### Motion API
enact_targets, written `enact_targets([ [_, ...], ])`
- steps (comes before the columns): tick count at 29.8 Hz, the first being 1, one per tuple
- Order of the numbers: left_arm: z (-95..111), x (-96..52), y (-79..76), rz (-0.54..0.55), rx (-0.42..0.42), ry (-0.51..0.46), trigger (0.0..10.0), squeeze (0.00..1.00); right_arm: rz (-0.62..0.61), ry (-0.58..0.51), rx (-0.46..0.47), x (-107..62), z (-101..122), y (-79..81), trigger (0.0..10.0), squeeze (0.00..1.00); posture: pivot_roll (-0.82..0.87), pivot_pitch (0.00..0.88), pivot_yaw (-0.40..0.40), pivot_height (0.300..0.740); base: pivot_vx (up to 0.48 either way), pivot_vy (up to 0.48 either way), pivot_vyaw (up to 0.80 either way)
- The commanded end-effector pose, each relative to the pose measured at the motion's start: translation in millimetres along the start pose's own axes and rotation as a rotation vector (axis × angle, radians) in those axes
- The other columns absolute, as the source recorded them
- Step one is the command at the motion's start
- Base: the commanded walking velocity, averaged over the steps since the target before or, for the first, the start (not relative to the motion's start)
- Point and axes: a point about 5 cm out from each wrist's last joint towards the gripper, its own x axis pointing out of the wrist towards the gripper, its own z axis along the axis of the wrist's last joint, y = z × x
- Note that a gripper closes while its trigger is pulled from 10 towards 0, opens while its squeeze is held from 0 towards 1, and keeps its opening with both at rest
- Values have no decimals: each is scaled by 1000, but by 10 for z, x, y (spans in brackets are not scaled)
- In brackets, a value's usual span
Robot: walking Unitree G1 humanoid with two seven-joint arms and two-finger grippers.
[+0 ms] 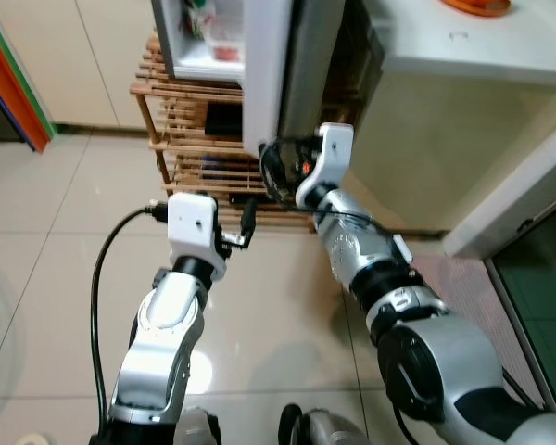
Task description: Restocking fridge
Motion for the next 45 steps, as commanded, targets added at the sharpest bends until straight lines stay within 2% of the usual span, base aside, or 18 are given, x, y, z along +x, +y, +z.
enact_targets([
  [1, 4, 20, -67, -18, 0, -1, 10000, 0, 297, -26, 253, 284, -187, 930, 10000, 0, 63, 121, -122, 740, 0, 0, 0],
  [3, 4, 38, -76, -21, -1, -2, 10000, 0, 395, -20, 292, 265, -128, 1065, 10000, 0, 62, 111, -122, 740, 0, 0, 0],
  [5, -4, 64, -73, -22, 0, -2, 10000, 0, 388, -11, 258, 223, -123, 1020, 10000, 0, 53, 97, -117, 740, 0, 0, 0],
  [7, -26, 115, -53, -14, 4, 1, 10000, 0, 292, 14, 155, 132, -171, 755, 10000, 0, 41, 73, -108, 740, 0, 0, 0],
  [8, -26, 115, -53, -14, 4, 1, 10000, 0, 292, 14, 155, 132, -171, 755, 10000, 0, 41, 73, -108, 740, 0, 0, 0],
  [9, -56, 147, -30, -4, 16, 17, 10000, 0, 200, 29, 75, 55, -200, 554, 10000, 0, 36, 60, -104, 740, 0, 0, 0],
  [12, -97, 225, 11, 9, 36, 35, 10000, 0, 16, 80, -85, -137, -215, 177, 10000, 0, 29, 32, -95, 740, 0, 0, 0],
  [14, -74, 287, 31, 1, 50, 23, 10000, 0, -148, 91, -193, -370, -169, -155, 10000, 0, 21, 5, -82, 740, 0, 0, 0],
  [15, -74, 287, 31, 1, 50, 23, 10000, 0, -148, 91, -193, -370, -169, -155, 10000, 0, 21, 5, -82, 740, 0, 0, 0],
  [16, -50, 339, 49, -5, 56, 10, 10000, 0, -237, 90, -240, -545, -135, -347, 10000, 0, 8, 0, -65, 740, 0, 0, 0],
  [17, -42, 357, 54, -8, 57, 4, 10000, 0, -264, 87, -242, -598, -126, -399, 10000, 0, 8, 0, -65, 740, 0, 0, 0],
  [20, -11, 417, 49, -31, 65, -19, 10000, 0, -421, 103, -347, -932, -115, -659, 10000, 0, -16, 0, -43, 740, 0, 0, 0],
  [21, -11, 417, 49, -31, 65, -19, 10000, 0, -421, 103, -347, -932, -115, -659, 10000, 0, -16, 0, -43, 740, 0, 0, 0],
  [22, 2, 445, 43, -39, 60, -30, 10000, 0, -477, 114, -441, -1116, -107, -751, 10000, 0, -28, 0, -30, 740, 0, 0, 0],
  [27, 16, 478, 29, -53, 31, -45, 10000, 0, -552, 137, -481, -1340, -147, -830, 10000, 0, -43, 0, -19, 740, 0, 0, 0],
  [28, -2, 491, 5, -67, 50, -46, 10000, 0, -591, 161, -481, -1468, -216, -859, 10000, 0, -49, 0, -11, 740, 255, 0, 0],
  [29, -9, 496, 0, -68, 64, -47, 10000, 0, -598, 167, -481, -1497, -241, -857, 10000, 0, -50, 0, -10, 740, 334, 0, 0],
  [45, -61, 483, 35, -65, 102, -38, 10000, 0, -583, 216, -452, -1481, -421, -809, 10000, 0, -23, 0, -12, 740, 437, 0, 0],
])
